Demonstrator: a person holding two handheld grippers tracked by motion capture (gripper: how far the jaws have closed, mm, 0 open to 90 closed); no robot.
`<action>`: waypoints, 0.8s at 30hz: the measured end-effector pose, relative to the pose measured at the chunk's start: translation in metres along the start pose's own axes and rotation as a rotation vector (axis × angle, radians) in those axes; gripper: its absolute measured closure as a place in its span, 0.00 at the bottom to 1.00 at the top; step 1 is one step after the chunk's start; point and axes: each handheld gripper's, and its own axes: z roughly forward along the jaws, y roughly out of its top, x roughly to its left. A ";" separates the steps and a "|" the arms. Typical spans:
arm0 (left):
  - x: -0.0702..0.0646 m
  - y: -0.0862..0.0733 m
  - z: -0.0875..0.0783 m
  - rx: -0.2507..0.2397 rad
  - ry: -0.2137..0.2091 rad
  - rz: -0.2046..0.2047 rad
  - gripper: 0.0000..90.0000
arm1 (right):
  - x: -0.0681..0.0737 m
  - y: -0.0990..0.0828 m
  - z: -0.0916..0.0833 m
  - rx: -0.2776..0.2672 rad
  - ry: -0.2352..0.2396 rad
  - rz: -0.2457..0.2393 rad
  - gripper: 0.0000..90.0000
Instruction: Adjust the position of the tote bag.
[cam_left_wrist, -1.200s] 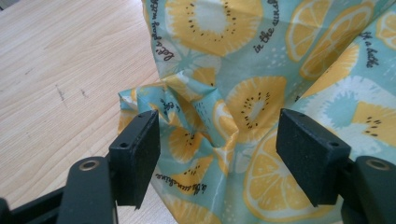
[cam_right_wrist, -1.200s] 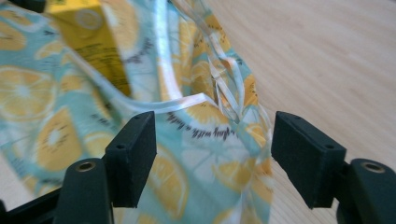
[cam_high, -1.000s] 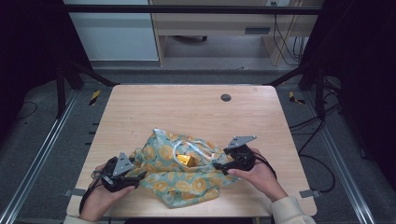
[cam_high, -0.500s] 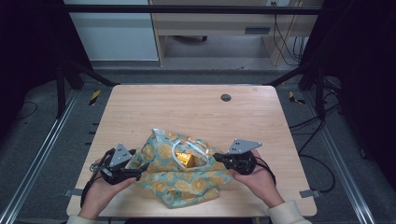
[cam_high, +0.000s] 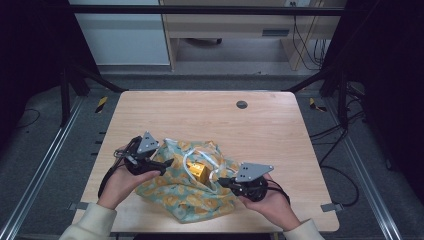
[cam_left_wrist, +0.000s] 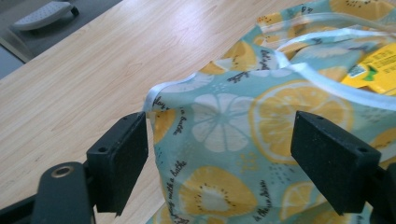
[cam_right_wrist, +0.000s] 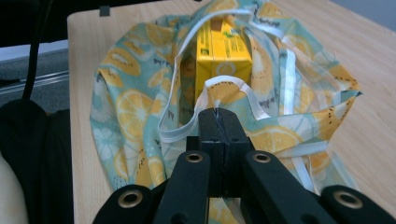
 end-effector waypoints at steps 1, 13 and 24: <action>0.001 -0.001 0.003 0.002 -0.019 -0.008 0.21 | -0.001 -0.001 0.000 0.003 0.001 0.003 1.00; 0.007 -0.012 0.026 0.042 -0.168 -0.013 0.16 | -0.009 -0.011 0.006 0.034 -0.013 0.042 1.00; -0.004 -0.010 0.029 0.049 -0.237 0.035 0.67 | -0.014 -0.013 0.007 0.031 -0.024 0.057 1.00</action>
